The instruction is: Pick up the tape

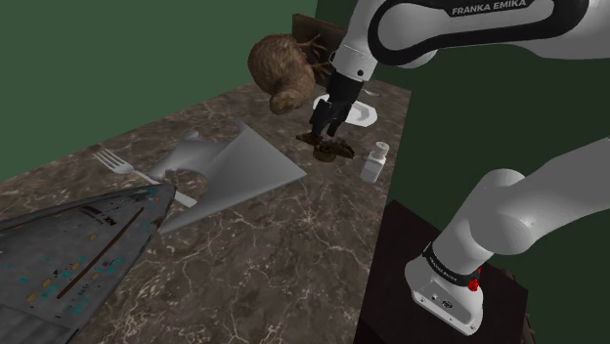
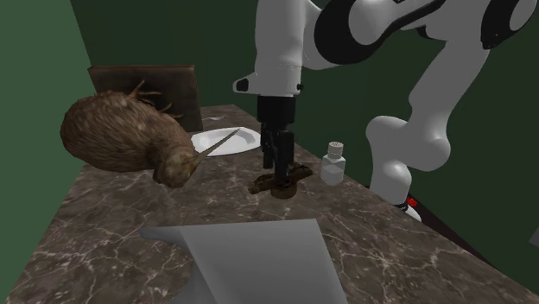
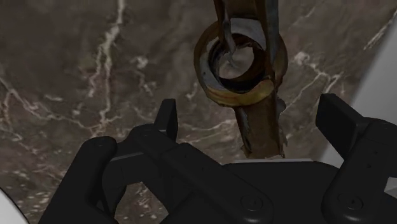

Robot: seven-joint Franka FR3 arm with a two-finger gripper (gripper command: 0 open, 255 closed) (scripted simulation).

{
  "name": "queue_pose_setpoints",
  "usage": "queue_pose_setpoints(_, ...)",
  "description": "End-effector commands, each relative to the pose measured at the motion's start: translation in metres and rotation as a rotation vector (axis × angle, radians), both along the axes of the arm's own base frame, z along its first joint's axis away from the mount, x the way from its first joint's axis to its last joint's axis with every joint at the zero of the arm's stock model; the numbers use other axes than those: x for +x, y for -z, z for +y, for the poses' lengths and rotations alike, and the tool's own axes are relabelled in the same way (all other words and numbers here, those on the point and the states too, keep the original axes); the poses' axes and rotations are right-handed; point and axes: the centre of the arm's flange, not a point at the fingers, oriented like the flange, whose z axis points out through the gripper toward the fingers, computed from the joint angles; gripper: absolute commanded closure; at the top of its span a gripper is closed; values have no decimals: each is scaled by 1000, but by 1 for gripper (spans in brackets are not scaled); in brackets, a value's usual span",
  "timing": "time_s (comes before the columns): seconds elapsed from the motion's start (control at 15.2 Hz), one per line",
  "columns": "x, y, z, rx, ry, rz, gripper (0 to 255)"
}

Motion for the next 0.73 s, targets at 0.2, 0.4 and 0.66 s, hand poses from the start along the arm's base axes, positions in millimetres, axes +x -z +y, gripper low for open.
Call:
queue_pose_setpoints(0.2, 1, 10, 1, 0, 0, -1, 255)
queue_pose_setpoints(0.4, 1, 9, 1, 0, 0, -1, 255)
queue_pose_setpoints(0.66, 1, 9, 1, 0, 0, -1, 255)
